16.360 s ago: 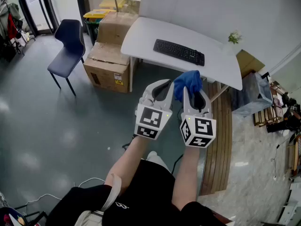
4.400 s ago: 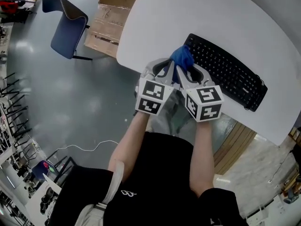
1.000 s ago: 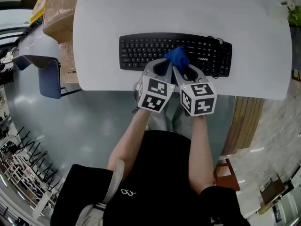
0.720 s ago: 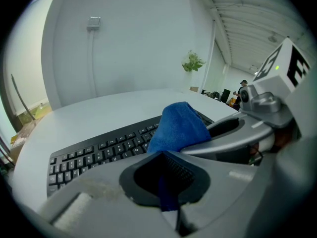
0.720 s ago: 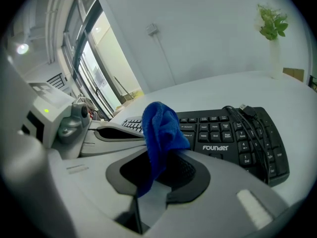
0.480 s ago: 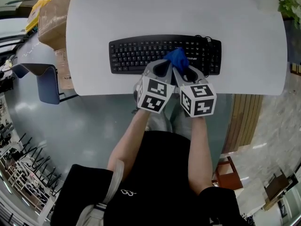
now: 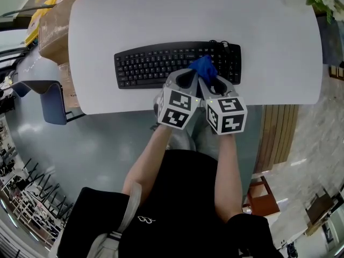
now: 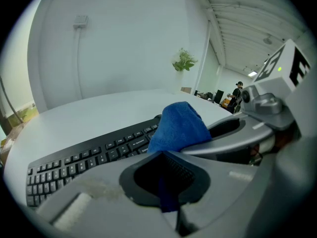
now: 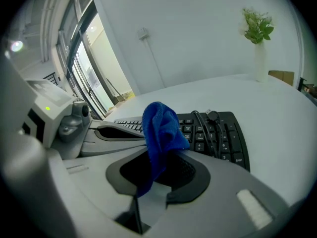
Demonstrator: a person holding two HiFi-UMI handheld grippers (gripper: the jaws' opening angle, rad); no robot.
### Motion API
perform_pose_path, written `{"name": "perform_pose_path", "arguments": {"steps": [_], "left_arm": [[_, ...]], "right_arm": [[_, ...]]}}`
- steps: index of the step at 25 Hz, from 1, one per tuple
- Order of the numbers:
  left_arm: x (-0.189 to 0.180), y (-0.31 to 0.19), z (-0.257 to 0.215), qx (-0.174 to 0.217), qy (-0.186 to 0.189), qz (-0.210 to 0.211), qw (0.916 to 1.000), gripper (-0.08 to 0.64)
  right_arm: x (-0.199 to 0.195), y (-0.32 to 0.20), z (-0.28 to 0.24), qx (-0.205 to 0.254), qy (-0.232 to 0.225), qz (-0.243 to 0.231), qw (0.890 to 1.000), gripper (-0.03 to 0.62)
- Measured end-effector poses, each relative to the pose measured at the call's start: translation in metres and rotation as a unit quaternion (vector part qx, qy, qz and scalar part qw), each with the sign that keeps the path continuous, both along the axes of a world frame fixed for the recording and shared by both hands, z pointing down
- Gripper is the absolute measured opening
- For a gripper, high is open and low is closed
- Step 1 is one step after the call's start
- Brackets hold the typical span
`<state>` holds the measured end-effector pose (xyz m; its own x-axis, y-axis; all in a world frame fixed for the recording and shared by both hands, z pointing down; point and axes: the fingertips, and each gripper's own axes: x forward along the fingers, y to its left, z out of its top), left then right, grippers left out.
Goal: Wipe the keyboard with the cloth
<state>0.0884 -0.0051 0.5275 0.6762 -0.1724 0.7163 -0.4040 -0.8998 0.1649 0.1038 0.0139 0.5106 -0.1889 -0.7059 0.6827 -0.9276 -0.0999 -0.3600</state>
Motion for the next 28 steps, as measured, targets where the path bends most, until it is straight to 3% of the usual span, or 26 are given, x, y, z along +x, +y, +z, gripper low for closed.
{"name": "perform_pose_path", "arguments": {"steps": [16, 28], "left_arm": [[0.058, 0.024, -0.007, -0.009, 0.013, 0.034, 0.9993, -0.004], [0.09, 0.039, -0.011, 0.012, 0.001, 0.06, 0.9981, -0.003]], "right_arm": [[0.058, 0.023, -0.01, -0.009, 0.025, 0.03, 0.999, 0.092], [0.088, 0.039, -0.011, 0.007, -0.009, 0.06, 0.998, 0.094]]}}
